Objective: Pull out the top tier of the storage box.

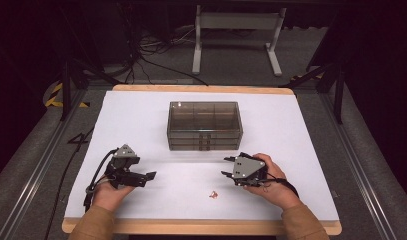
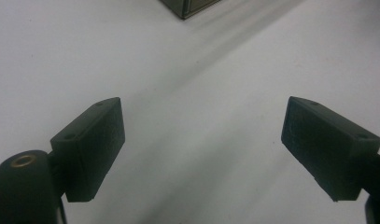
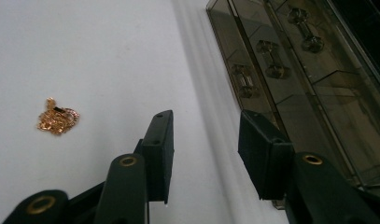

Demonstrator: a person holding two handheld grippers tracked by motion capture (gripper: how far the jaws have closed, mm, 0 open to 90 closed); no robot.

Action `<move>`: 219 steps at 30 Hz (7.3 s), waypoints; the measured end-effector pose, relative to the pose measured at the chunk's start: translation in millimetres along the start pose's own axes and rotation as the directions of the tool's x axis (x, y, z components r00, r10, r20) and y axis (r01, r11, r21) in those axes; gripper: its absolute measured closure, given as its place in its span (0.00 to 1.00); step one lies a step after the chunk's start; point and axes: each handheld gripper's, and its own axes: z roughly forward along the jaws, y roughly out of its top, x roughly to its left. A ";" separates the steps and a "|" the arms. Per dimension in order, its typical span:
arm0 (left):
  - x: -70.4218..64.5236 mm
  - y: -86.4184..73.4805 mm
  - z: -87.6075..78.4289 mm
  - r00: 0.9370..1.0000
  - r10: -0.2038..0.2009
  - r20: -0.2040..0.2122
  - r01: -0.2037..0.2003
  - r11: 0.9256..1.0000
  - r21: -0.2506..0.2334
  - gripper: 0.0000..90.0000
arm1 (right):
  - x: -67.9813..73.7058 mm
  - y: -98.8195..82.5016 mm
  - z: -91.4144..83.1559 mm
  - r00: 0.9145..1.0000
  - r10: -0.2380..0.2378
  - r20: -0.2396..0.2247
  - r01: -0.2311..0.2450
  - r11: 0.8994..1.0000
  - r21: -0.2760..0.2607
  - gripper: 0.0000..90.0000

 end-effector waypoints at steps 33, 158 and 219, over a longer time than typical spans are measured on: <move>6.2 -6.5 -11.1 0.997 -0.078 0.016 0.079 0.996 -0.040 0.17 | 17.7 16.8 -2.5 0.916 -0.256 0.309 0.200 0.958 0.204 0.66; 9.5 -21.1 -23.9 0.993 -0.116 -0.013 0.115 0.992 -0.054 0.17 | 32.6 70.9 99.3 0.592 -0.611 0.526 0.265 0.764 0.589 0.89; 6.8 -2.7 -5.3 0.997 -0.073 0.015 0.073 0.997 -0.036 0.17 | 38.0 33.0 23.2 0.717 -0.415 0.561 0.215 0.896 0.388 0.60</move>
